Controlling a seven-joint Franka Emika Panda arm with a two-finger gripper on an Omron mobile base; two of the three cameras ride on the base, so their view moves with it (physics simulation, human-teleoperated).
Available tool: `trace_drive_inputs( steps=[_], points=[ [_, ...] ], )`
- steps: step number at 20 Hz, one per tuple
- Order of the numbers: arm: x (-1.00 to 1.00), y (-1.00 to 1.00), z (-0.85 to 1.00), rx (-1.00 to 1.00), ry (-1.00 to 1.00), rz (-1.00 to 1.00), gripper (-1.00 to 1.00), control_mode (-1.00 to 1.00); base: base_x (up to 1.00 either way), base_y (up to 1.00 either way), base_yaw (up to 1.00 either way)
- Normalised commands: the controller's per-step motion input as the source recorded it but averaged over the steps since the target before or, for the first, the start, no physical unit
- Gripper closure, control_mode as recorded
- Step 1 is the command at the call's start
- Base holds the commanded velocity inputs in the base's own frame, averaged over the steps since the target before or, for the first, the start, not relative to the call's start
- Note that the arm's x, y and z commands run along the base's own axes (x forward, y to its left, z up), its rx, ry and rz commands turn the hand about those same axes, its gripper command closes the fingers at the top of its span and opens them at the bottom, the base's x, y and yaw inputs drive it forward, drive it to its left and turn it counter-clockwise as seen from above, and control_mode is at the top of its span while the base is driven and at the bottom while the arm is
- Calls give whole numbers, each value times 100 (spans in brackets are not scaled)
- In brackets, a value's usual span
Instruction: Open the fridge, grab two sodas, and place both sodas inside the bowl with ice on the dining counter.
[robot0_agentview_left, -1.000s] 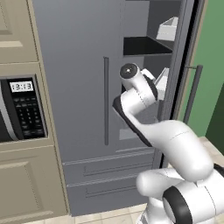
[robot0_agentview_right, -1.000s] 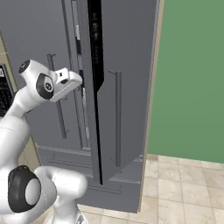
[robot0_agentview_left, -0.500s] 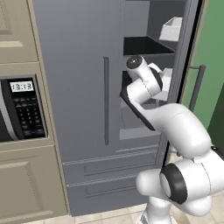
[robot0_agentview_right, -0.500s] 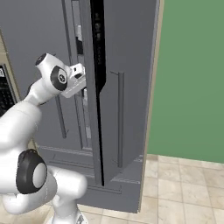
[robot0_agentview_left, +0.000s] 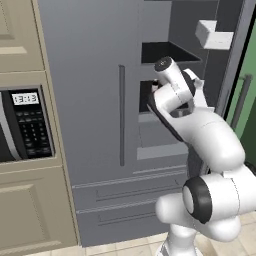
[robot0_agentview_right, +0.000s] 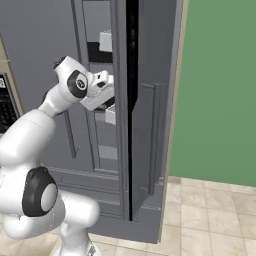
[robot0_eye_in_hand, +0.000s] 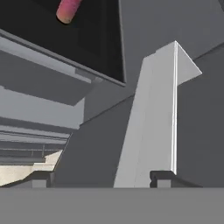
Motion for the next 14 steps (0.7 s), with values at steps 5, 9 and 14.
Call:
trace_drive_inputs(
  steps=[5,9,14],
  points=[
    [-22,-74,-26,0,0,-14,-100,-100,0,0,0],
    [-2,-70,-11,0,0,-14,-100,-100,0,0,0],
    [0,-58,-1,0,0,-11,-100,-100,0,0,0]
  ],
)
